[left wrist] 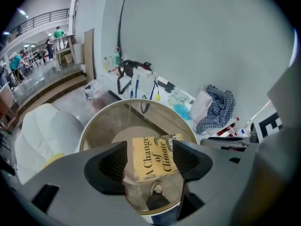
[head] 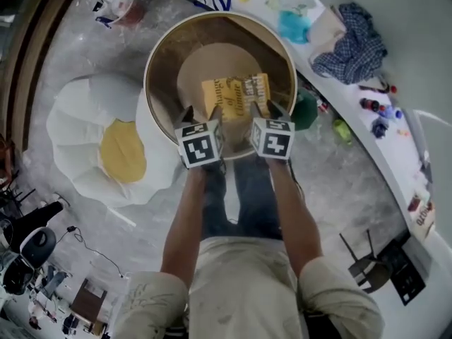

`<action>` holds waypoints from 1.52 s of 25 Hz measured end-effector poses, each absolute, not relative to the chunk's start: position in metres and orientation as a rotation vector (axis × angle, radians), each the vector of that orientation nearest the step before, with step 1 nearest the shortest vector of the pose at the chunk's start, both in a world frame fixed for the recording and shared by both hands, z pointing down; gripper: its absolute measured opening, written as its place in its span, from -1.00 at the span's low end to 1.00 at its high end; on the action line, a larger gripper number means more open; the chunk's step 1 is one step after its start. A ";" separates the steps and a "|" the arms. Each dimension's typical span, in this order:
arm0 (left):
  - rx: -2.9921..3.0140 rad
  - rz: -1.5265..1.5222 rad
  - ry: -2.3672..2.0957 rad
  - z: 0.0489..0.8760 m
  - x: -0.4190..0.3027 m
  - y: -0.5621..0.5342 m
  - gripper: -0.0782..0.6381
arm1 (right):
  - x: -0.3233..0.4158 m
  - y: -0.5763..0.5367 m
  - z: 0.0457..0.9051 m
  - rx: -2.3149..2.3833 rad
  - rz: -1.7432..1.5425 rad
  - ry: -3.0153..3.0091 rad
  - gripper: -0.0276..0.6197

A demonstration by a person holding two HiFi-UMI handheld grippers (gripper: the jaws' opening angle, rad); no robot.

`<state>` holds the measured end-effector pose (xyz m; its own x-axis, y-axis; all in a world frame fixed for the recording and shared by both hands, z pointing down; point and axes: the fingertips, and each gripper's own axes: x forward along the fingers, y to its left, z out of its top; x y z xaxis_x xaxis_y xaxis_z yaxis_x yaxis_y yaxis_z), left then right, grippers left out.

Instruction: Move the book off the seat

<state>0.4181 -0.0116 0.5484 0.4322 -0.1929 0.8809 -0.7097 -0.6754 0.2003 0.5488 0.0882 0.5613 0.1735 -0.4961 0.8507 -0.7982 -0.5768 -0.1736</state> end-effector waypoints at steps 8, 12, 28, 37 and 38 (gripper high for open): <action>2.288 1.087 -0.726 0.455 0.424 -0.019 0.09 | 0.524 0.067 0.454 2.179 1.232 -1.383 -0.37; 2.394 0.955 -0.755 0.396 0.423 -0.029 0.09 | 0.516 0.063 0.398 2.230 1.120 -1.430 -0.37; 2.864 0.442 -0.865 0.174 0.419 -0.054 0.09 | 0.524 0.040 0.187 2.493 0.543 -1.600 -0.37; 3.051 -0.004 -0.945 0.081 0.395 -0.054 0.08 | 0.494 0.037 0.091 2.549 0.030 -1.710 -0.37; 3.055 -0.037 -0.942 0.078 0.393 -0.052 0.07 | 0.490 0.037 0.087 2.543 -0.018 -1.736 -0.37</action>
